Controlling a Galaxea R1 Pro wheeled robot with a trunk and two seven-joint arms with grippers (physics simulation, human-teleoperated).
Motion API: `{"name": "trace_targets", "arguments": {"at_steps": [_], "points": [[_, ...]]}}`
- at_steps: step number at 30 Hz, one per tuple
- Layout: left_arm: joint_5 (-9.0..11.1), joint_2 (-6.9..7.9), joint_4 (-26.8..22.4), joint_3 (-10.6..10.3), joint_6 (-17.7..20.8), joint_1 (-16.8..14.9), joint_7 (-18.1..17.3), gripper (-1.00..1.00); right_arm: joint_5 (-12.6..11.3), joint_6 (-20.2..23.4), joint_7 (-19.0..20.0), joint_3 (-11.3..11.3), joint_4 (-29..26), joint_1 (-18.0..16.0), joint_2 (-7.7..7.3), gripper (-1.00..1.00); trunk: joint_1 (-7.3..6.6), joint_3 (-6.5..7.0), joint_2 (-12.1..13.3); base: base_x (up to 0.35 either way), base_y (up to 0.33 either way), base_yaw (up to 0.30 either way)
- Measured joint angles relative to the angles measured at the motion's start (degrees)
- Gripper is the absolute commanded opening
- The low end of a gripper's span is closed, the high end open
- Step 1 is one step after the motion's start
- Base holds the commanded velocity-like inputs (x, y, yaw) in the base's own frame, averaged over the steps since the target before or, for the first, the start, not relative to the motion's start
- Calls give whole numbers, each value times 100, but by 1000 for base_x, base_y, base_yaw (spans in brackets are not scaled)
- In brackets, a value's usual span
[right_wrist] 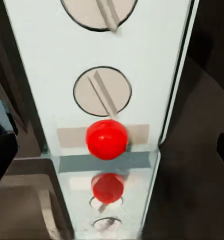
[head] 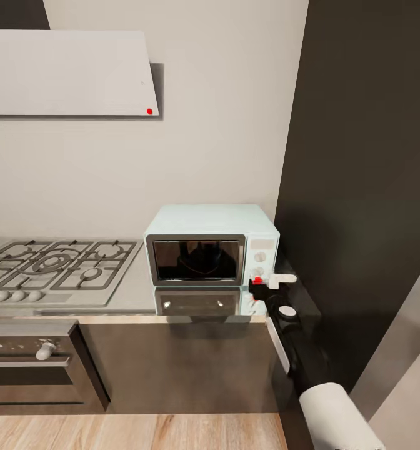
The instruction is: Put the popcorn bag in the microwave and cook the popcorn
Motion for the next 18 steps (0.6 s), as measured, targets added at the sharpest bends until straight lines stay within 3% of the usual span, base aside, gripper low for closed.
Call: {"name": "trace_targets", "arguments": {"at_steps": [3, 13, 18], "points": [[0, 3, 0, 0, 0, 0, 0, 100, -3, -20, 21, 0, 366, 0, -10, 100, 0, 0, 0, 0, 0, 0], [0, 20, 0, 0, 0, 0, 0, 100, 10, -74, 120, 4, 431, -1, -17, 100, 0, 0, 0, 0, 0, 0], [0, 16, 0, 0, 0, 0, 0, 100, 8, -629, 168, 6, 680, -1, -52, 100, 0, 0, 0, 0, 0, 0]]}}
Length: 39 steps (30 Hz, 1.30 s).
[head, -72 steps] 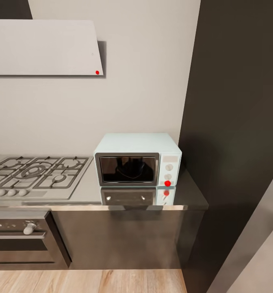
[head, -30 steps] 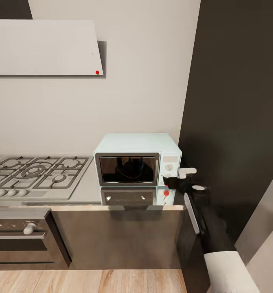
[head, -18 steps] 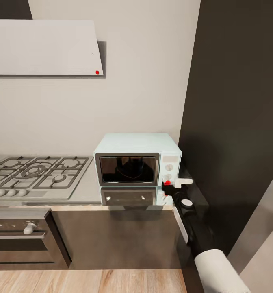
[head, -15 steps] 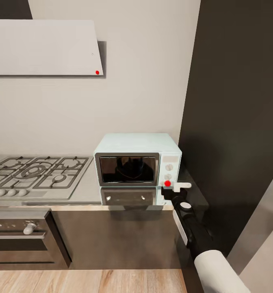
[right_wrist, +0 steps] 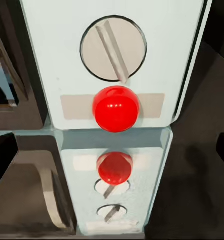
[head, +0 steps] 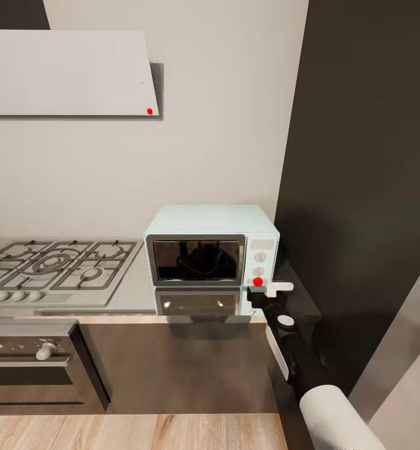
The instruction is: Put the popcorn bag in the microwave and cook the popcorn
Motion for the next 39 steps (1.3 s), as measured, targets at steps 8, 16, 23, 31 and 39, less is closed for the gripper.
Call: {"name": "trace_targets", "arguments": {"at_steps": [8, 16, 23, 31, 39], "points": [[-8, 1, 0, 0, 0, 0, 0, 100, 7, -197, 486, -6, 335, -1, -380, 100, 0, 0, 0, 0, 0, 0], [-9, 0, 0, 0, 0, 0, 0, 100, -456, -153, 525, -18, 354, -1, -664, -100, 0, 0, 0, 0, 0, 0], [-9, -3, 0, 0, 0, 0, 0, 100, -500, -148, 452, 15, 268, -1, -641, -100, 0, 0, 0, 0, 0, 0], [-9, -3, 0, 0, 0, 0, 0, 100, -489, -133, 283, 48, 196, 0, -565, -100, 0, 0, 0, 0, 0, 0], [-11, -3, 0, 0, 0, 0, 0, 100, -509, -122, 284, 49, 191, 0, -563, -100, 0, 0, 0, 0, 0, 0]]}}
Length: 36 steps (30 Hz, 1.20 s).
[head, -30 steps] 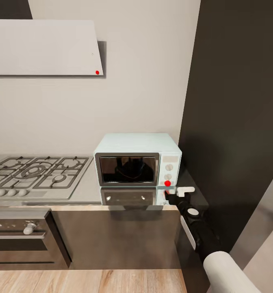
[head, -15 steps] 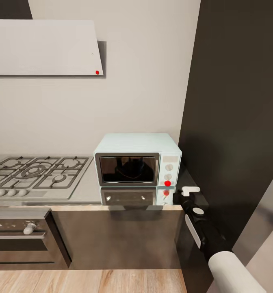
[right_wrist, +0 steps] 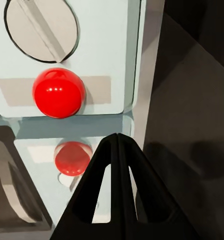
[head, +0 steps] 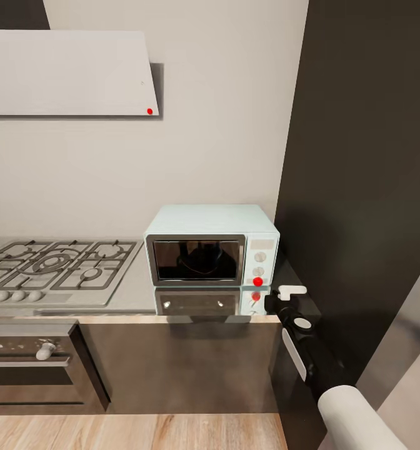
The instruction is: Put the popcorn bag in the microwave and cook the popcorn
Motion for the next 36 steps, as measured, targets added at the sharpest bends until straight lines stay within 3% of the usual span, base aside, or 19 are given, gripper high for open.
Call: {"name": "trace_targets", "arguments": {"at_steps": [11, 20, 36], "points": [[-6, 0, -7, 0, 0, 0, -1, 100, -22, -22, 48, -4, 1, 0, -1, -100, 0, 0, 0, 0, 0, 0], [-7, 0, -8, -2, 0, 0, -1, 100, -15, -8, 745, 7, 1, 0, -12, -100, 0, 0, 0, 0, 0, 0], [2, 0, -7, 0, 0, 0, -2, 100, -29, -58, 726, -12, 41, 0, -20, -100, -2, 0, -1, 188, 0, 0]]}}
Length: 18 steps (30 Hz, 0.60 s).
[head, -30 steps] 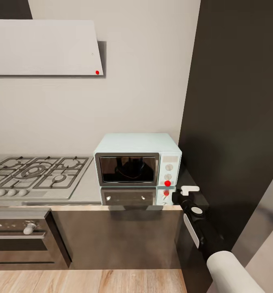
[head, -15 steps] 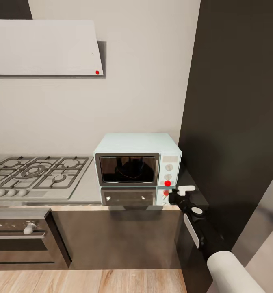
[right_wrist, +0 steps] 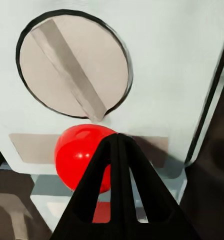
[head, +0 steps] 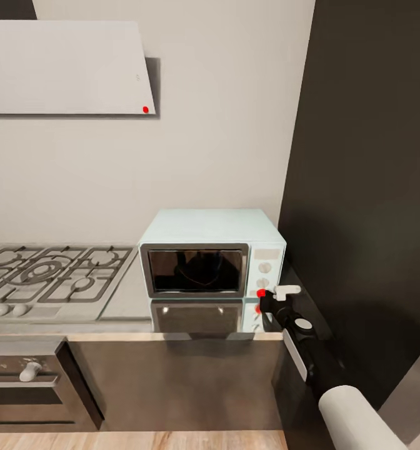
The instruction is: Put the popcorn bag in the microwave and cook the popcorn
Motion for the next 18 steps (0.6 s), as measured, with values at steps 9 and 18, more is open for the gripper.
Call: {"name": "trace_targets", "arguments": {"at_steps": [9, 18], "points": [[1, 3, -2, 1, 0, 2, 3, 100, -38, 1, 45, 8, 51, 97, 10, -100, -83, -1, -2, 63, 0, 0], [-2, -12, 0, -5, 0, 0, 3, 100, 37, 77, 8, 15, 50, 0, 12, -100, 6, 0, 1, -175, 0, 0]]}}
